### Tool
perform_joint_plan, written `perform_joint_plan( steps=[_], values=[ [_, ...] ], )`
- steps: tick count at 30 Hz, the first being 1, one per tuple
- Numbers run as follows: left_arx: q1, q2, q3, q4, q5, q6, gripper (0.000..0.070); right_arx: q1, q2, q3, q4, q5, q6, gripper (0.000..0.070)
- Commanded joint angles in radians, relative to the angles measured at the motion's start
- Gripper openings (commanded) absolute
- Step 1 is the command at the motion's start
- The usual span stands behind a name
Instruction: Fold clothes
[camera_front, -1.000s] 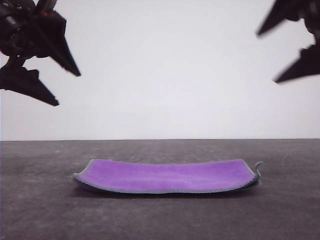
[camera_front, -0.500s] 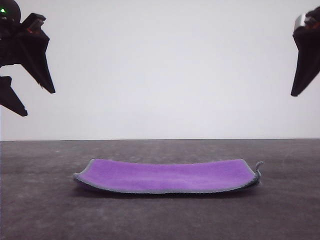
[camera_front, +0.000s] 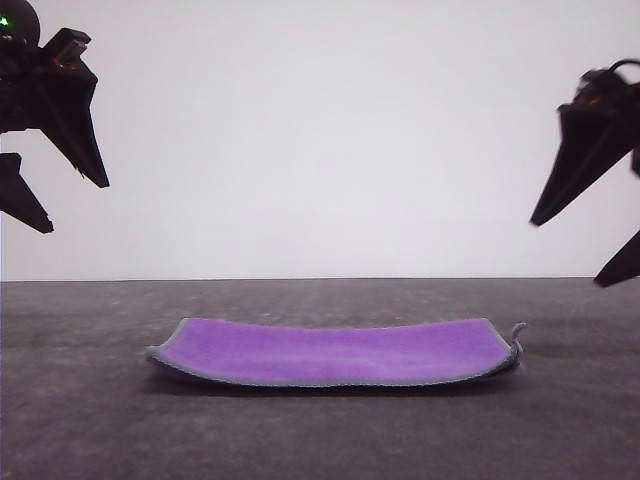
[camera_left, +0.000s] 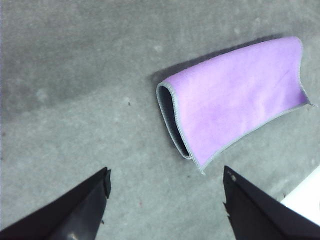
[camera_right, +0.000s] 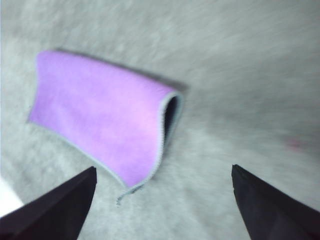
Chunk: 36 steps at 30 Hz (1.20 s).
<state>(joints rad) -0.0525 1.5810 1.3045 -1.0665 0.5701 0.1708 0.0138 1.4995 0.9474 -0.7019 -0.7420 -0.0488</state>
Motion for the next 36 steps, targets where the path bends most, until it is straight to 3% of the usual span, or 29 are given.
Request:
perform_joint_plan(
  steps=[1, 10, 18, 20, 23, 27, 36],
  values=[
    [0.001, 0.012, 0.018, 0.004, -0.004, -0.001, 0.044, 0.025, 0.039, 0.006, 0.018, -0.008, 0.025, 0.055],
    [0.001, 0.012, 0.018, 0.004, -0.002, -0.001, 0.044, 0.122, 0.183, 0.006, 0.131, -0.018, 0.132, 0.0543],
    [0.001, 0.012, 0.018, 0.007, -0.002, -0.002, 0.044, 0.196, 0.239, 0.006, 0.154, -0.032, 0.173, 0.0511],
    [0.001, 0.012, 0.018, 0.007, -0.002, -0.004, 0.044, 0.21, 0.24, 0.006, 0.167, -0.043, 0.177, 0.0452],
    [0.001, 0.012, 0.018, 0.007, -0.002, -0.004, 0.044, 0.221, 0.24, 0.006, 0.193, -0.045, 0.193, 0.0278],
    [0.001, 0.012, 0.018, 0.007, -0.002, -0.004, 0.044, 0.222, 0.24, 0.006, 0.208, -0.043, 0.194, 0.0105],
    [0.001, 0.012, 0.018, 0.007, -0.002, -0.004, 0.044, 0.224, 0.24, 0.006, 0.246, -0.047, 0.194, 0.0003]
  ],
)
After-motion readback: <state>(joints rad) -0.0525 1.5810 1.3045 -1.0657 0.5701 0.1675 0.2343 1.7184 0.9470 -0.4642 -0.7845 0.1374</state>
